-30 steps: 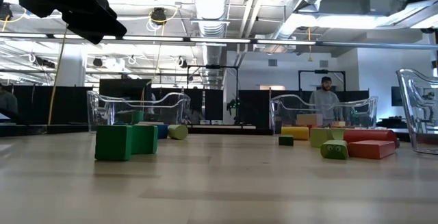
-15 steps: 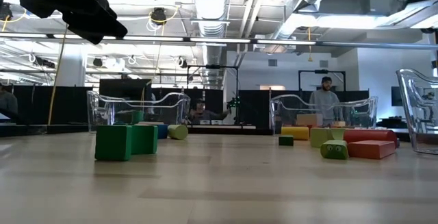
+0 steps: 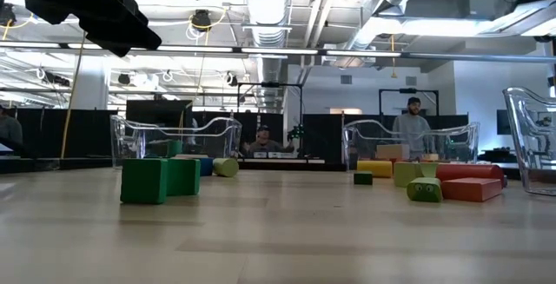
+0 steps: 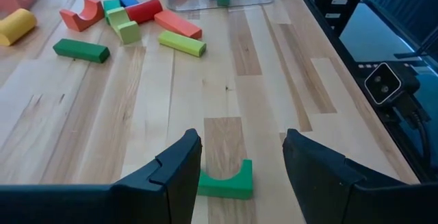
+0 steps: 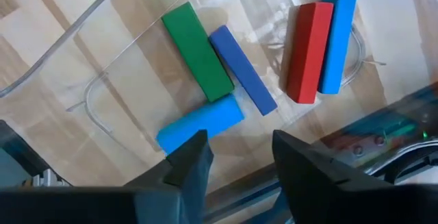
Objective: Sort blocks by size
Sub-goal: Put the blue rectangular block into the bottom transparent bin, then put the green cylindrical block into the top left transparent bin
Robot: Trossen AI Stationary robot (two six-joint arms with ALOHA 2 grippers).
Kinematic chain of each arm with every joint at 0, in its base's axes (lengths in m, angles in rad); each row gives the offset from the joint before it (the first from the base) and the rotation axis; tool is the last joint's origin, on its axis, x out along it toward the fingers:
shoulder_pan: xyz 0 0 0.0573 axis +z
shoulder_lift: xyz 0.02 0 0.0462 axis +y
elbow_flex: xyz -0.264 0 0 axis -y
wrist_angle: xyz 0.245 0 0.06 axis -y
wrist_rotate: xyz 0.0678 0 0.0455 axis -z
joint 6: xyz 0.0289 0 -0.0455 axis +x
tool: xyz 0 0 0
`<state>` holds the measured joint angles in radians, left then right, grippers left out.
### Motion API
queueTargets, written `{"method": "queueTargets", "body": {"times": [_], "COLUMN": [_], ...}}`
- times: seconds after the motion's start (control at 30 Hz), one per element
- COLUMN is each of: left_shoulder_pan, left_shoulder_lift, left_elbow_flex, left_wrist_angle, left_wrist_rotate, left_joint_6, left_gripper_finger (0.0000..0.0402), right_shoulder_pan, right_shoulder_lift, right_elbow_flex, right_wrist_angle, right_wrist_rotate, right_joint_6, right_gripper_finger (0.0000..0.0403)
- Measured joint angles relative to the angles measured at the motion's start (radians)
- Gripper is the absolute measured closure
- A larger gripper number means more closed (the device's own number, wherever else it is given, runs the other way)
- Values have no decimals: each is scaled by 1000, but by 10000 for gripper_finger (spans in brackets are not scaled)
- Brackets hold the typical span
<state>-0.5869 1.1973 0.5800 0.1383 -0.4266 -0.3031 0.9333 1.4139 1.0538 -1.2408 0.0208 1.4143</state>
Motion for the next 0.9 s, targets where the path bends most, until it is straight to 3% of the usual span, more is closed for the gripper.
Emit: {"method": "queueTargets", "body": {"times": [0.2,0.9], "left_shoulder_pan": [0,0], "left_shoulder_lift": [0,0], "left_elbow_flex": [0,0], "left_wrist_angle": [0,-1], "left_wrist_rotate": [-2,-5], "left_joint_6": [0,0], "left_gripper_finger": [204,204], "right_shoulder_pan": [1,-30], "right_shoulder_lift": [0,0], "right_elbow_flex": [0,12], "right_wrist_angle": [-2,-21], "right_wrist_rotate": [0,22], "right_joint_6": [-5,-54], "right_gripper_finger": [184,182]}}
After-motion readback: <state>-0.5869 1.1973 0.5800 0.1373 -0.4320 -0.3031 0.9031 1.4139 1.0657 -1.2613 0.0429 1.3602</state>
